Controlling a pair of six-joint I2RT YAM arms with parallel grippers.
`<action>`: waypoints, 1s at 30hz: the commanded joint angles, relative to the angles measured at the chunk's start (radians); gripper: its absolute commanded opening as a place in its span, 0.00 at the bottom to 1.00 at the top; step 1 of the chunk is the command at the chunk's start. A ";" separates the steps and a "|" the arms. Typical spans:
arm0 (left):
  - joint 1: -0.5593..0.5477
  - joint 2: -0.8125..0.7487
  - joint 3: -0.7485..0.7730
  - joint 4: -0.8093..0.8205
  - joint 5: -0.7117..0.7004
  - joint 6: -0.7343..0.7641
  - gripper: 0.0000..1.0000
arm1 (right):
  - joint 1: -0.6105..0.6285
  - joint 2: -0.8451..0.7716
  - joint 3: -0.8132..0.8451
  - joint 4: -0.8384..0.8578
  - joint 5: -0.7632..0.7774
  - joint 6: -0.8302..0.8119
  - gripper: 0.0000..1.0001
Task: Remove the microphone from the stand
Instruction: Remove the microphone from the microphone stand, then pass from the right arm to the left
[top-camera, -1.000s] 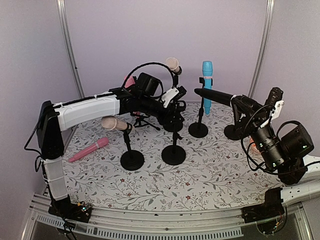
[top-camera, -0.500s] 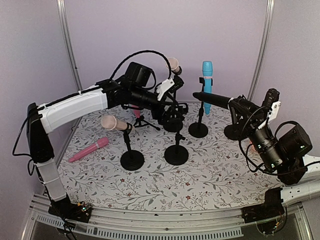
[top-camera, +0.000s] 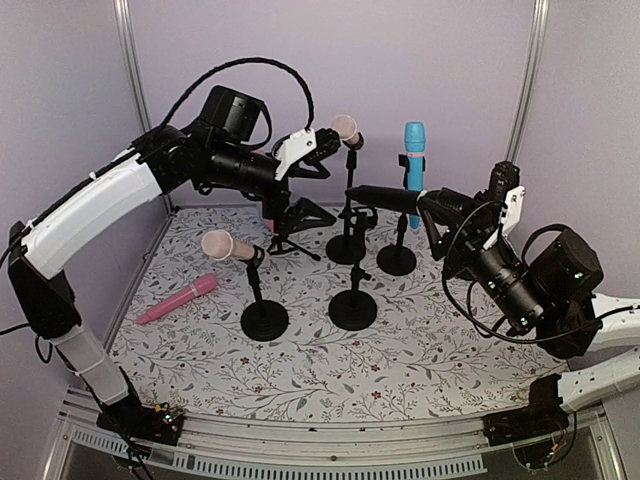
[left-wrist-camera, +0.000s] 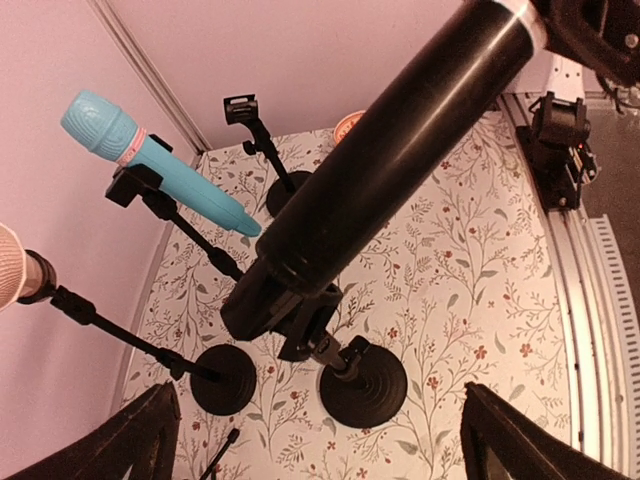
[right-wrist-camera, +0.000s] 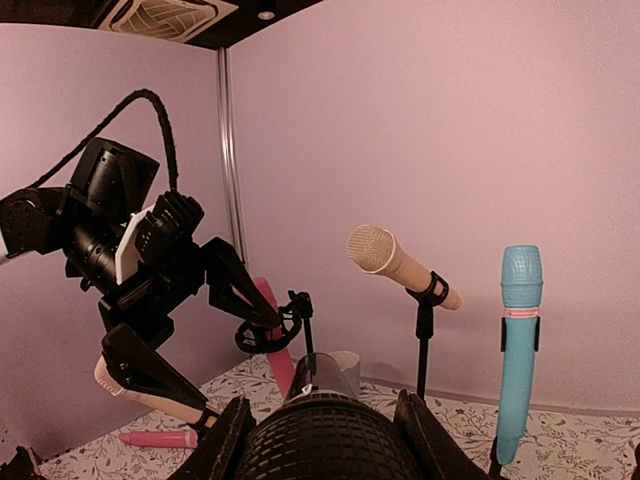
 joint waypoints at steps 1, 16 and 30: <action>-0.003 -0.081 0.017 -0.147 -0.052 0.142 0.99 | 0.006 0.076 0.114 0.015 -0.126 0.019 0.00; -0.021 -0.253 -0.006 -0.347 -0.021 0.326 0.74 | 0.006 0.447 0.402 0.015 -0.428 0.125 0.00; -0.019 -0.343 -0.129 -0.335 -0.140 0.381 0.59 | 0.006 0.523 0.484 0.062 -0.531 0.160 0.06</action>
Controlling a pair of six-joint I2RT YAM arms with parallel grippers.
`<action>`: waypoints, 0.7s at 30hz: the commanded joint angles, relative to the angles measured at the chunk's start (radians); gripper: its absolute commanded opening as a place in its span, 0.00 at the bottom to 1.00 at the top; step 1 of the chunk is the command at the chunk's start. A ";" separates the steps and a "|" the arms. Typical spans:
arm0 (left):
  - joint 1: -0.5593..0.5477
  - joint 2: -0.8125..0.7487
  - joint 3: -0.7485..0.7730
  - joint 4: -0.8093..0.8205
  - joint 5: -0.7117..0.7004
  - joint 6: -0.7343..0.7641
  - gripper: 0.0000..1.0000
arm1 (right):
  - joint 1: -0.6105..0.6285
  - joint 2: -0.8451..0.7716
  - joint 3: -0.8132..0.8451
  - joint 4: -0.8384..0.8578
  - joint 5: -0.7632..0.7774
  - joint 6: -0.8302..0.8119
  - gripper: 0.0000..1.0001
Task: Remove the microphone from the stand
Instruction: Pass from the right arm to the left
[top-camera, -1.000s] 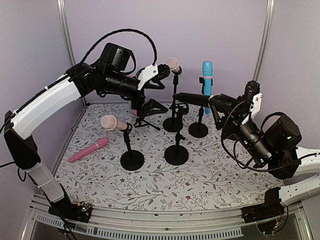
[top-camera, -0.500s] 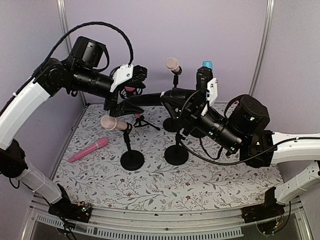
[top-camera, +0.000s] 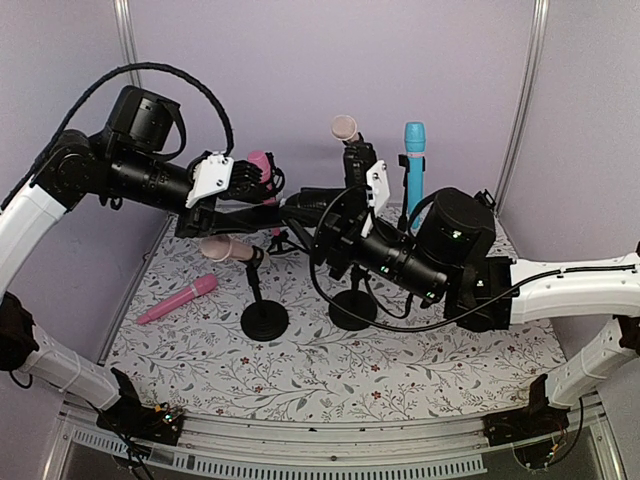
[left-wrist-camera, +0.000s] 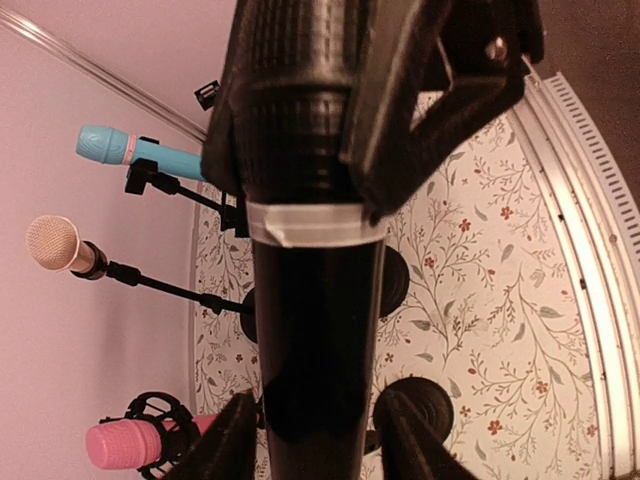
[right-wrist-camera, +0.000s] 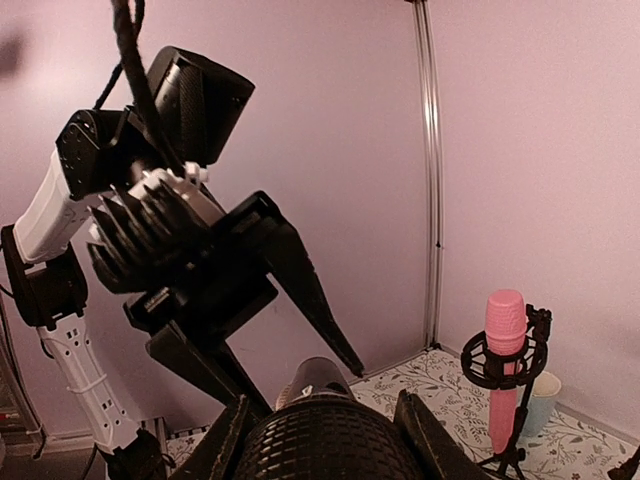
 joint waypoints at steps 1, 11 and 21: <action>0.000 0.009 -0.032 0.001 -0.043 -0.012 0.66 | 0.008 -0.011 0.058 0.078 -0.069 0.019 0.05; 0.000 0.035 0.029 0.058 -0.076 -0.041 0.50 | 0.009 0.007 0.114 0.076 -0.100 0.017 0.04; -0.001 0.014 0.046 0.097 -0.098 -0.034 0.54 | 0.008 0.042 0.136 0.053 -0.097 -0.026 0.07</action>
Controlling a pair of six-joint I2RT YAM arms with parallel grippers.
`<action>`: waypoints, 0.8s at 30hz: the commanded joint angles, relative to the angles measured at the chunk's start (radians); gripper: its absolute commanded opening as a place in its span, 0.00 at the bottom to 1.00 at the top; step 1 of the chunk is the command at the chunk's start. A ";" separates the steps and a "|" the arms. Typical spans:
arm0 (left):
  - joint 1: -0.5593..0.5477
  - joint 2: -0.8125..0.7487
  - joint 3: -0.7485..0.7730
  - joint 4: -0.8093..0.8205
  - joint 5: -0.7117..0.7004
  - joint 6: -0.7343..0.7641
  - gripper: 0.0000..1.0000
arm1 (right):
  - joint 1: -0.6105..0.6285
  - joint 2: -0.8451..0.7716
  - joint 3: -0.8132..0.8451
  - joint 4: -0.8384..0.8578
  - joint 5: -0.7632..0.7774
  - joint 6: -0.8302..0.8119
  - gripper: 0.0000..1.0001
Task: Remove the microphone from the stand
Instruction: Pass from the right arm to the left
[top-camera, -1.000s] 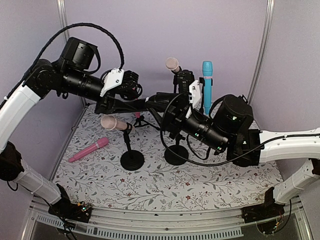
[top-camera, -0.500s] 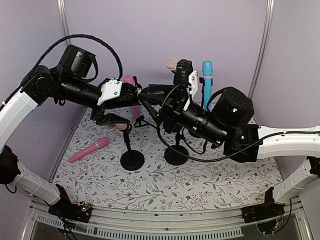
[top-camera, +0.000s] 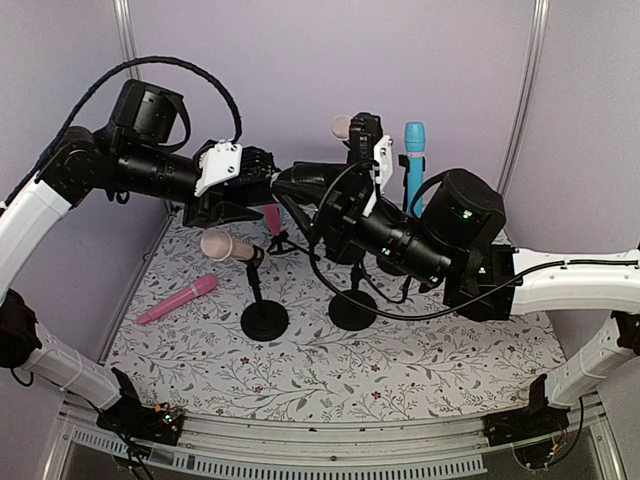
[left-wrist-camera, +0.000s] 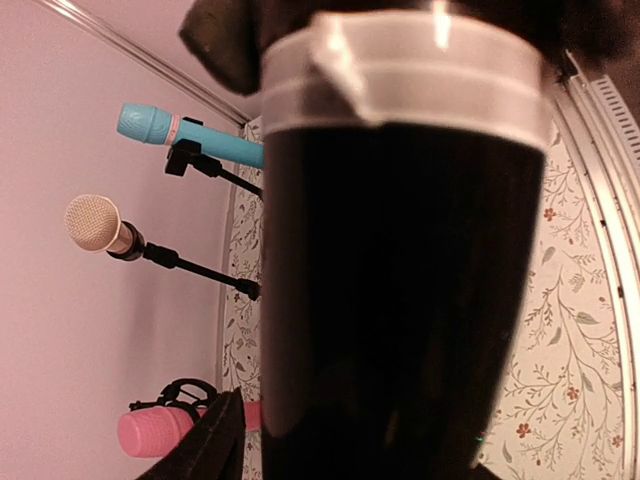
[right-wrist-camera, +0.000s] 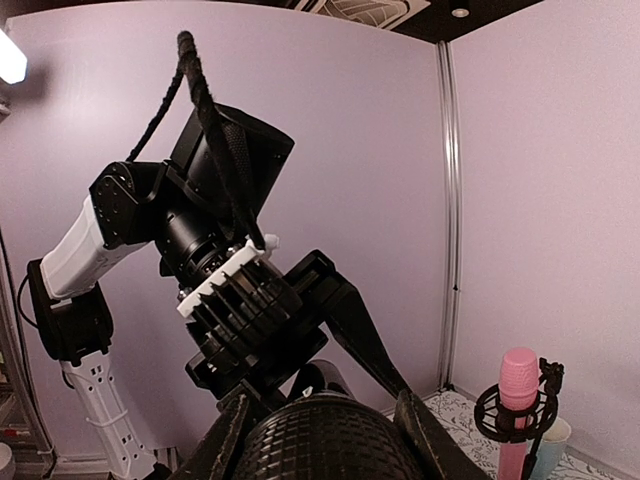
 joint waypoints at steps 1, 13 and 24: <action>-0.001 -0.010 0.030 0.043 -0.008 -0.005 0.55 | 0.007 0.029 0.046 0.025 -0.024 -0.009 0.07; -0.002 -0.020 0.034 0.006 0.000 0.014 0.66 | 0.007 0.053 0.058 0.012 0.046 -0.052 0.07; -0.003 -0.015 0.022 0.005 -0.019 0.034 0.05 | 0.016 0.079 0.090 0.041 0.029 -0.089 0.08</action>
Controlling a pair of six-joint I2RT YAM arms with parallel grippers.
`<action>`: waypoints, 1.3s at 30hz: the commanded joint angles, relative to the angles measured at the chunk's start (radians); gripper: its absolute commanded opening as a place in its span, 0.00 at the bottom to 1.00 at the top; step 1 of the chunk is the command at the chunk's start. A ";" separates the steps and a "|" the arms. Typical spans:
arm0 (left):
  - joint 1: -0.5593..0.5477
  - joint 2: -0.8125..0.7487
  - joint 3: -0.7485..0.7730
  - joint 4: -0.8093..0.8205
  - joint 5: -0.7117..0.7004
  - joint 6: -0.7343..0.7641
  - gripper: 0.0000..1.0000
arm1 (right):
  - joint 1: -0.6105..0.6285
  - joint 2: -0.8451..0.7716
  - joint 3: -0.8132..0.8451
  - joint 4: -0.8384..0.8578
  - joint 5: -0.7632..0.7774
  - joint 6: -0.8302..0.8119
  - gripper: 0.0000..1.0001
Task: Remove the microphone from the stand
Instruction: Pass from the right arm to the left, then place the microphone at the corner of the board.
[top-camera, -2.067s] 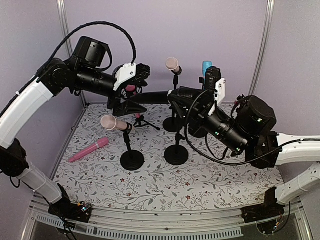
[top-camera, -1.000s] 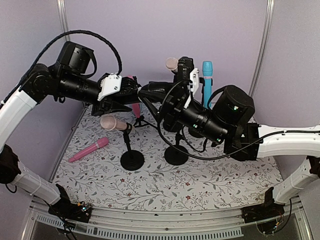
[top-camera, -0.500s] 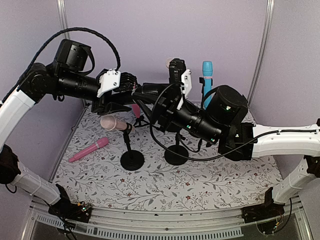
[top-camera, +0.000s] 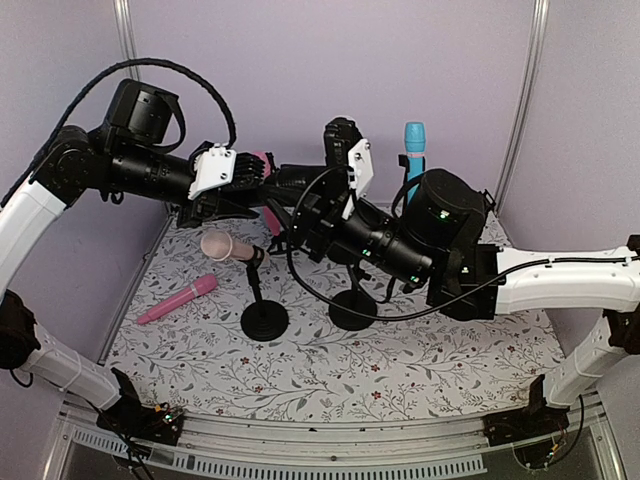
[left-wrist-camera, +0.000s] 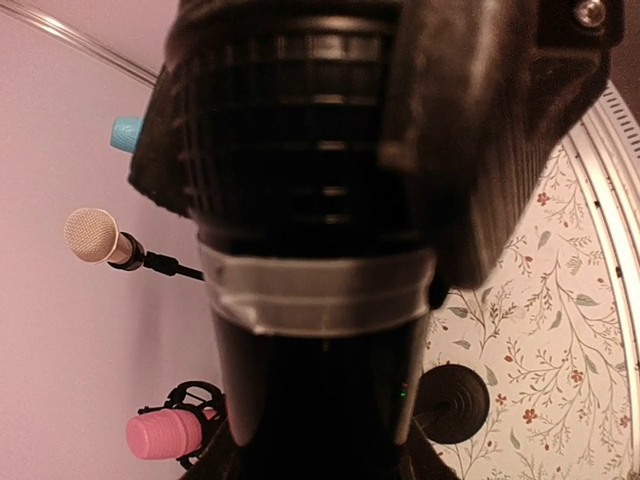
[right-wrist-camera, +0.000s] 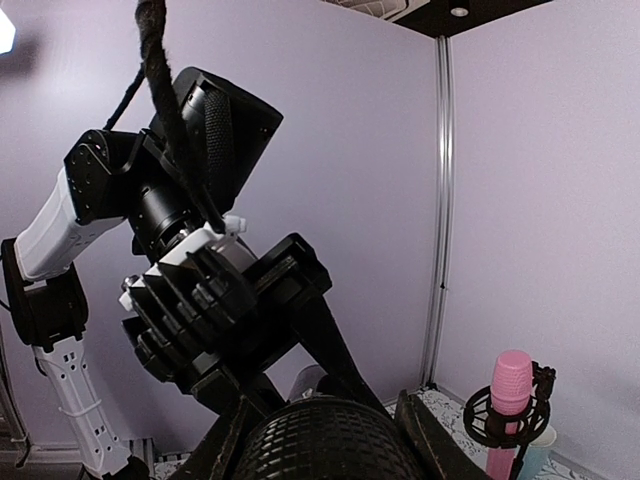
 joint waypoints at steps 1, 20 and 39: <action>-0.003 -0.008 0.008 0.048 -0.041 -0.023 0.01 | 0.012 0.004 0.033 0.052 -0.014 -0.021 0.14; 0.870 -0.121 -0.492 0.224 0.089 -0.017 0.00 | 0.008 -0.358 -0.172 -0.198 0.254 0.019 0.92; 1.028 0.263 -0.794 0.537 -0.077 -0.163 0.26 | -0.346 -0.639 -0.610 -0.599 -0.221 0.683 0.85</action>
